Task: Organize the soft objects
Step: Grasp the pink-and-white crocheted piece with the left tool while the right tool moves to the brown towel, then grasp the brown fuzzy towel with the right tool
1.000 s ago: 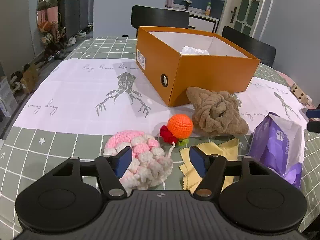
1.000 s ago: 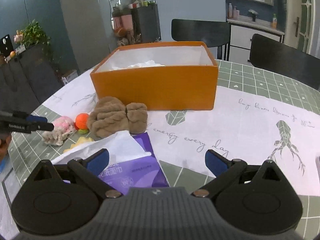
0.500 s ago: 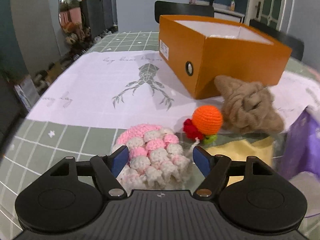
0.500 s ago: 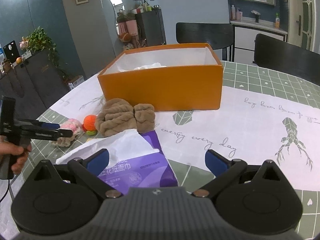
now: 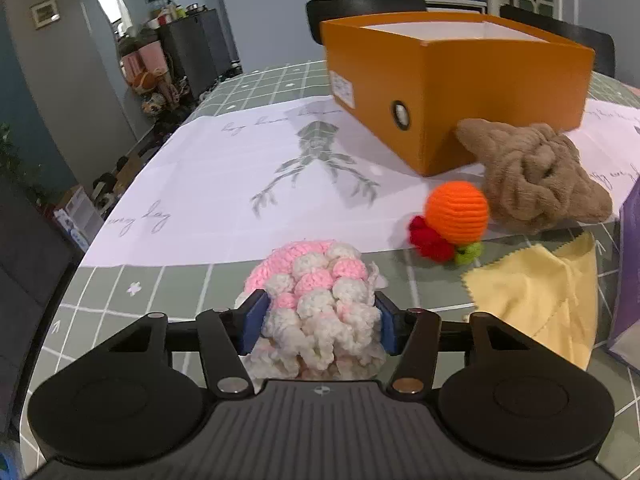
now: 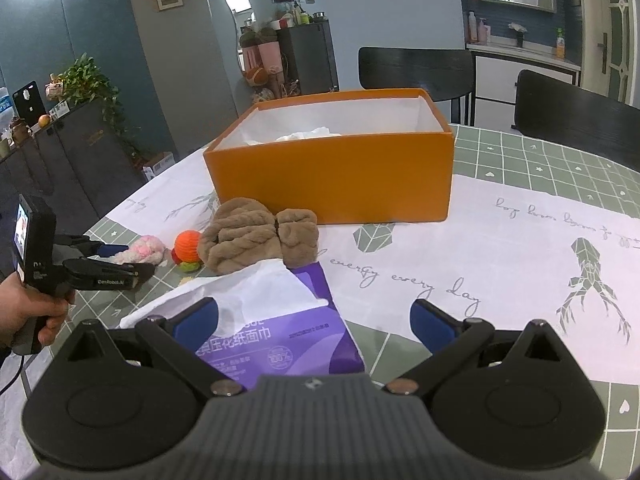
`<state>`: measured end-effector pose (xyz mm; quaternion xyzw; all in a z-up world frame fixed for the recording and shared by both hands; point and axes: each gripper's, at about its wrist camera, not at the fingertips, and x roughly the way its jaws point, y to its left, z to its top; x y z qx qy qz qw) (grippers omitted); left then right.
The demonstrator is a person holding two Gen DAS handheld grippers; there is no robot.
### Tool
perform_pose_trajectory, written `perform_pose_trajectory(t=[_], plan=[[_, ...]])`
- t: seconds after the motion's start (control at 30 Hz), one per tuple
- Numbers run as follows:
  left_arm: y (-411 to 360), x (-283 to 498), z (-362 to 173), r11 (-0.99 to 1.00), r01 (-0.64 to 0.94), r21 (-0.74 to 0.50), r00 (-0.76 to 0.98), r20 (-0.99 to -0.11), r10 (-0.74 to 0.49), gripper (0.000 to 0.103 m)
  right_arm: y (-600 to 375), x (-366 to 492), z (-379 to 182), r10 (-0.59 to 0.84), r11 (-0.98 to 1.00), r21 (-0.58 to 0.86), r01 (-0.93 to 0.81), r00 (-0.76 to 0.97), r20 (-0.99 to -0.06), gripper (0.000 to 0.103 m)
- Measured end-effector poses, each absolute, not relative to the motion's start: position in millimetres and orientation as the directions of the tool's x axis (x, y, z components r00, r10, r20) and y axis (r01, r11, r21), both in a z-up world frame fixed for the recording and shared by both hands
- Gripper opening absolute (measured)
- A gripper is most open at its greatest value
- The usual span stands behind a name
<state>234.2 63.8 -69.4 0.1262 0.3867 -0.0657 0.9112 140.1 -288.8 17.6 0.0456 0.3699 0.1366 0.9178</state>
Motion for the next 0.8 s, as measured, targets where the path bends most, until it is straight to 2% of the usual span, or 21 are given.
perform_pose_trajectory(t=[0.17,0.33,0.57,0.8], plan=[[76.1,223.6,-70.2,0.955,0.225,0.196,0.698,-0.716,-0.018,0.059,-287.9,141.1,14.7,0.288,0.957,0.184,-0.224,0.683,-0.672,0.100],[87.4,208.3,-66.2,0.957,0.249,0.149,0.680,-0.730,-0.064,0.058,-290.1,143.6,12.3,0.291,0.957,0.192,-0.219,0.682,-0.671,0.100],[83.8,161.1,-67.8,0.928,0.341,0.149,0.676,-0.725,-0.132,0.058,-296.9,154.7,13.0,0.286,0.958,0.203,-0.202,0.677,-0.678,0.100],[87.3,149.2,-66.4,0.914,0.390,0.116,0.653,-0.735,-0.185,0.058,-278.7,206.1,33.8,0.401,0.888,0.192,-0.417,0.499,-0.768,0.100]])
